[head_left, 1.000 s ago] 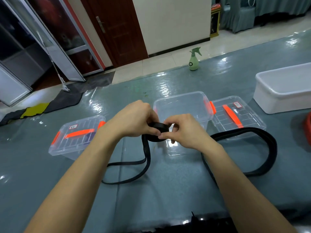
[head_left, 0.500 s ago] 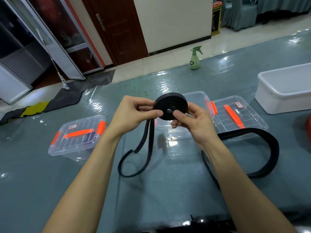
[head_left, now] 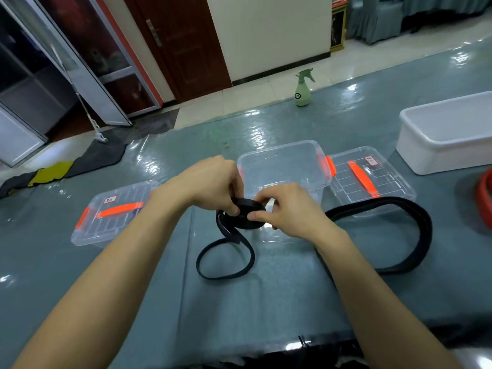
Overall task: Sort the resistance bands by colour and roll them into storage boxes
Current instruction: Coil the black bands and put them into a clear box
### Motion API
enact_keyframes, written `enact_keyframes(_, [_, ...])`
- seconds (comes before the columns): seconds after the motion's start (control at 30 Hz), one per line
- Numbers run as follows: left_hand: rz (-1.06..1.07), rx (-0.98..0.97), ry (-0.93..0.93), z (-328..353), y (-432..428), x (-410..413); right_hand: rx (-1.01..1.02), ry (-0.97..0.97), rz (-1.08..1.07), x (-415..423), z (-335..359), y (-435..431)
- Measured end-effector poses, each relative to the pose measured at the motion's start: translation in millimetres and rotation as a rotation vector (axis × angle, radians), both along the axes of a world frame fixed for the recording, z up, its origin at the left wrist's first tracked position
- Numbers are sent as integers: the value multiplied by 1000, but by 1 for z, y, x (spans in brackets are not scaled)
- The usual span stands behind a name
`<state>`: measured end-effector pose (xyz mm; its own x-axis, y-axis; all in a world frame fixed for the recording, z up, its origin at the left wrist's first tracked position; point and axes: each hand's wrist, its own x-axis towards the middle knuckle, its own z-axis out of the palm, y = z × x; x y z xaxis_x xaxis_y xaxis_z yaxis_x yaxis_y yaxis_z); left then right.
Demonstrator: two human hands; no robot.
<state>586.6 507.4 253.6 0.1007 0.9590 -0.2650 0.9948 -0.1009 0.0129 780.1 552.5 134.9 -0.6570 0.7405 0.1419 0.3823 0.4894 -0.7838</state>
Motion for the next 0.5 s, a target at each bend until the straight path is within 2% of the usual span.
enact_keyframes(0.1, [-1,-28,-54,2,1,0,18,-5,10,1,3,-3])
enact_keyframes(0.17, [4,13,-161,1,0,-5,-10,90,-8,6,6,-3])
enact_keyframes(0.23, [47,100,-387,-2,-3,-13,-142,266,-48,14,8,1])
enact_keyframes(0.37, [165,200,-969,-12,-15,-21,-335,563,-79,29,16,5])
enact_keyframes(0.43, [170,270,-1074,-16,-19,-18,-370,643,-96,28,16,4])
enact_keyframes(0.5, [171,328,-1089,-18,-22,-15,-403,712,-144,23,13,3])
